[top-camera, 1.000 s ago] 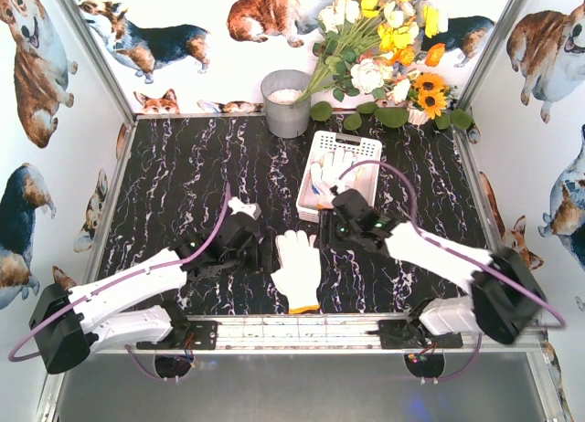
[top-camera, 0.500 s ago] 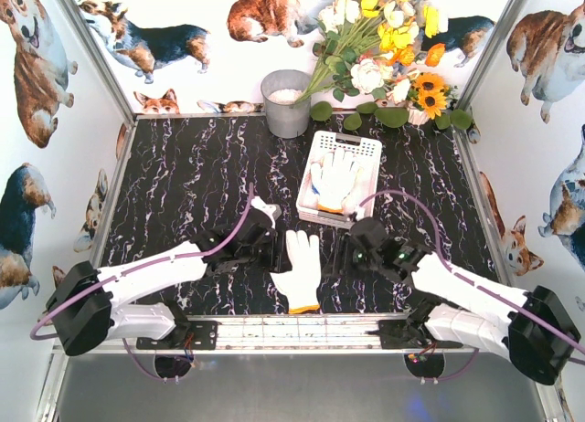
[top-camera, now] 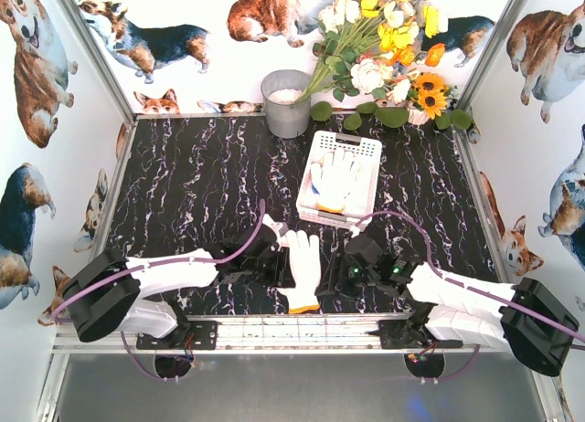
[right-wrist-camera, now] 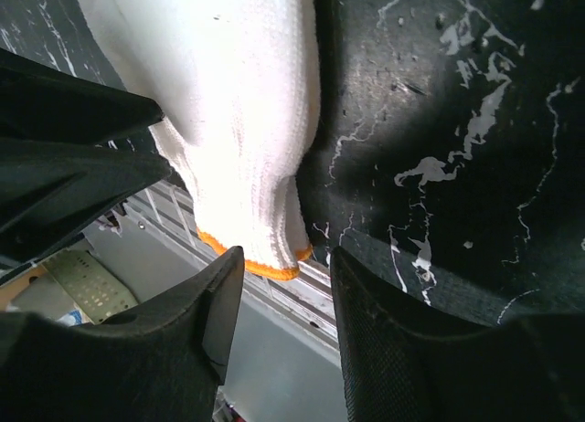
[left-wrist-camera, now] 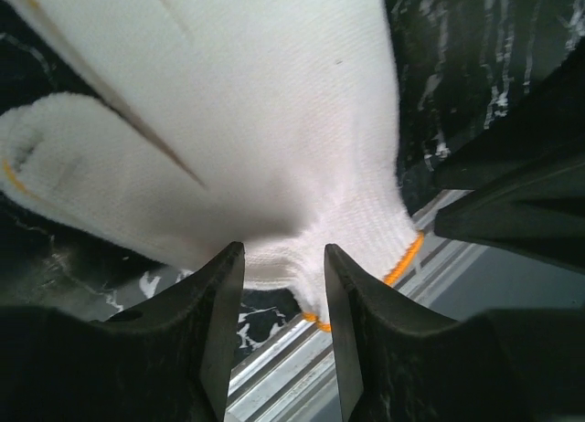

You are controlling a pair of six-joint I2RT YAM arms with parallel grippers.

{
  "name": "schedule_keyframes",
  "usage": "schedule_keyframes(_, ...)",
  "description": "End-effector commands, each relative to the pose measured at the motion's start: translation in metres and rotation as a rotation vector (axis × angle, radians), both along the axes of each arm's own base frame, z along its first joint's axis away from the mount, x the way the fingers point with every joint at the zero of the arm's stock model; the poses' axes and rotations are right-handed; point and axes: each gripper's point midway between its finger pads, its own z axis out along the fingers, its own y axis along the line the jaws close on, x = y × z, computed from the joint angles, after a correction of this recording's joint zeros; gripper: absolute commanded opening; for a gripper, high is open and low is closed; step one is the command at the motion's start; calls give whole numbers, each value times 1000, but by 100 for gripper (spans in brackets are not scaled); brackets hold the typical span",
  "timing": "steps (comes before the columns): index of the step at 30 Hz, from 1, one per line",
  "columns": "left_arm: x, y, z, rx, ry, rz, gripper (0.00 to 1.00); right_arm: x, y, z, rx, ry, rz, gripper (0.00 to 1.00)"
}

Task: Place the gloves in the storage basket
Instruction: Pick up the glove from the center of the board.

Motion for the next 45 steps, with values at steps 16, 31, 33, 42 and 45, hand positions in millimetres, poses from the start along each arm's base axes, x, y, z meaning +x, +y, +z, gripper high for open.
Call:
schedule_keyframes(16,-19,38,-41,110,51,55,35,-11,23,-15,79,109,28,33)
schedule_keyframes(31,-21,40,-45,126,61,57,35,-22,30,-28,80,163,34,33)
schedule_keyframes(33,-21,41,-44,129,58,58,35,-23,31,-28,80,164,33,28)
schedule_keyframes(42,-15,54,-47,217,-3,62,35,-17,38,-6,140,132,26,9)
schedule_keyframes(45,-14,51,-40,230,-60,31,35,-17,38,-1,135,130,30,5)
